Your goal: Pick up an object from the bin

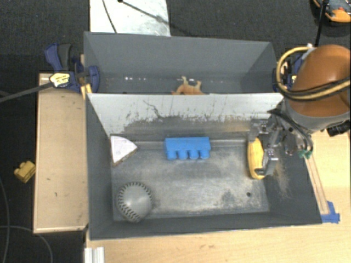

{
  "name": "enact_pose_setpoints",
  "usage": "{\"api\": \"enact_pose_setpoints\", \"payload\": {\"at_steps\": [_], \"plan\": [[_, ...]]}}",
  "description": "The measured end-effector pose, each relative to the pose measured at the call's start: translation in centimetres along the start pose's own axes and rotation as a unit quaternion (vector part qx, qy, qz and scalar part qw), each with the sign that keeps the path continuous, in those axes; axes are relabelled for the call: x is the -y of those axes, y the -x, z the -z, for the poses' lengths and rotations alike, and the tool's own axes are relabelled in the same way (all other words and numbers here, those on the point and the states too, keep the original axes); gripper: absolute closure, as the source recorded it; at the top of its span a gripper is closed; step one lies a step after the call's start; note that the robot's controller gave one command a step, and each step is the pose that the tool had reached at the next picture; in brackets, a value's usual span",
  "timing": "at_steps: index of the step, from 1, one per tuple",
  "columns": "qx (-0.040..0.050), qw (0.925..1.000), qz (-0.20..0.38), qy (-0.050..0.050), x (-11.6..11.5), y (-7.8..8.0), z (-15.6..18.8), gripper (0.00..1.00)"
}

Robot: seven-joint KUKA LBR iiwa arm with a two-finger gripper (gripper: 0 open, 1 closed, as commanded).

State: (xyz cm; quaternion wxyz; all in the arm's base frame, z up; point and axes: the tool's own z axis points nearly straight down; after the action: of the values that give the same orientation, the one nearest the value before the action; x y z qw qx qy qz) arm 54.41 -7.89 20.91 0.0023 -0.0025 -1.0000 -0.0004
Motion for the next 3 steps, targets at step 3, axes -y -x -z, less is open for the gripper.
{"api": "enact_pose_setpoints", "payload": {"at_steps": [3], "plan": [[0.0038, 1.0, -0.004, -0.002, 4.6, 0.2, -3.3, 0.0]]}}
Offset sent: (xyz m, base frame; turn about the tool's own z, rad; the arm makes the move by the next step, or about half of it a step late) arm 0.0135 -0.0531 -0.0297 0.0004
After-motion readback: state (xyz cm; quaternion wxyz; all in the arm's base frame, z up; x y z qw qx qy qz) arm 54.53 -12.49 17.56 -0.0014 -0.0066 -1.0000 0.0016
